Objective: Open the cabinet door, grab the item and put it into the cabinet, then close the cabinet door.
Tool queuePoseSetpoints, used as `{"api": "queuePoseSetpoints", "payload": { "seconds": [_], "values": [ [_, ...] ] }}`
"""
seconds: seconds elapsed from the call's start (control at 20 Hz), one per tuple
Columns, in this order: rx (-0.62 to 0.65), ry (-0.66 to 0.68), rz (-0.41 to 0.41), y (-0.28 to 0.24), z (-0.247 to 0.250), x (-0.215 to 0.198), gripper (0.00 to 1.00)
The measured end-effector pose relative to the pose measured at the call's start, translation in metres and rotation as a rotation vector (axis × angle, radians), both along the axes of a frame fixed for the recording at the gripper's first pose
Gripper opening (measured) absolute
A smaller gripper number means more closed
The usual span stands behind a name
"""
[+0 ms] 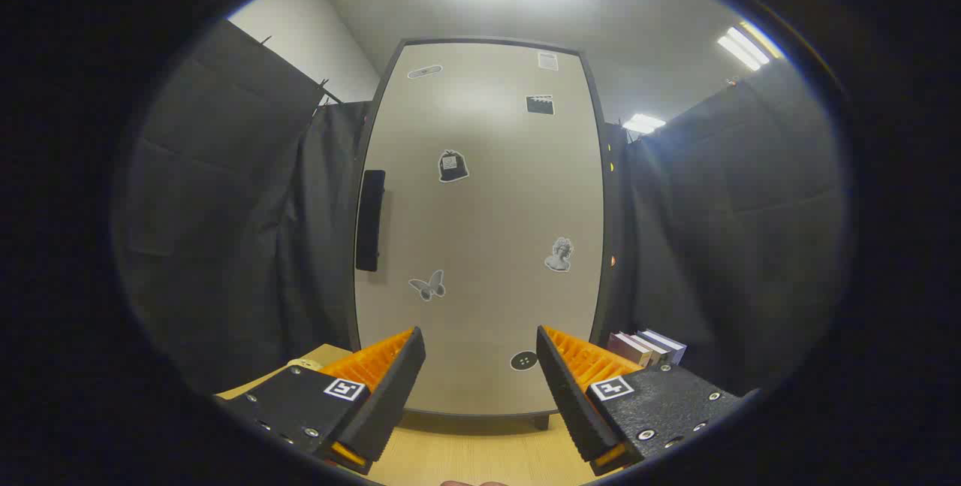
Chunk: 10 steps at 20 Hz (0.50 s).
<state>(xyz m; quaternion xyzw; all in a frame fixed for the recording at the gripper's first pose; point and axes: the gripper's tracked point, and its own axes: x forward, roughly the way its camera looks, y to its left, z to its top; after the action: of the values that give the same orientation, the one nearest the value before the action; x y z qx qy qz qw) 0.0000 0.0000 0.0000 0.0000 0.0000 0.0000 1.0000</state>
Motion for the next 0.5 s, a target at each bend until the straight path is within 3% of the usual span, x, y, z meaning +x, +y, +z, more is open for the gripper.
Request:
{"api": "queuePoseSetpoints", "payload": {
  "seconds": [0.5],
  "values": [
    [0.015, 0.009, 0.013, 0.0019, -0.0016, 0.0099, 0.92]
  ]
}}
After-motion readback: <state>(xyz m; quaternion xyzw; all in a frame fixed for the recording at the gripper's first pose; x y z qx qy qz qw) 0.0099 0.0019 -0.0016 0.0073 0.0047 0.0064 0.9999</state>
